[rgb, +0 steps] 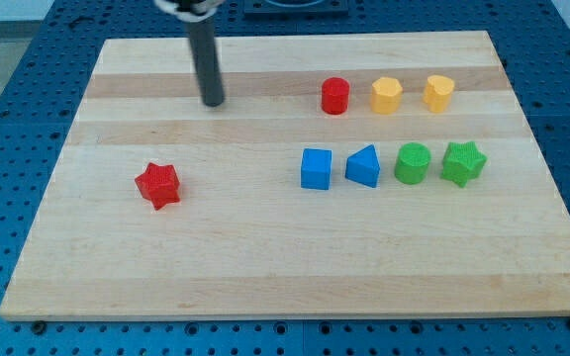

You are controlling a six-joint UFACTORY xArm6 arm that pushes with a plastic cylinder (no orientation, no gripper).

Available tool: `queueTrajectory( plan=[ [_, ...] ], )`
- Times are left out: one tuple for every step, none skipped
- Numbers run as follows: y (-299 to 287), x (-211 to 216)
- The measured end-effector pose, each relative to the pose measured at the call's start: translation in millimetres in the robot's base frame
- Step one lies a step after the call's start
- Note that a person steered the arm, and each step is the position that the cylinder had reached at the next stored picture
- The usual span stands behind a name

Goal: Push the red star right and up

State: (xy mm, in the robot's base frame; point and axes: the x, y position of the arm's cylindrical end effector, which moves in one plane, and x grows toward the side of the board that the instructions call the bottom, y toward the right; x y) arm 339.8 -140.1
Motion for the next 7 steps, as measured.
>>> queueTrajectory(
  plan=[
    [-66.7,41.7],
    [-102.8,96.7],
    [-112.5,155.1],
    [-64.8,185.6],
    [-41.4,167.7],
    [-41.4,137.1],
    [-32.0,112.4]
  ],
)
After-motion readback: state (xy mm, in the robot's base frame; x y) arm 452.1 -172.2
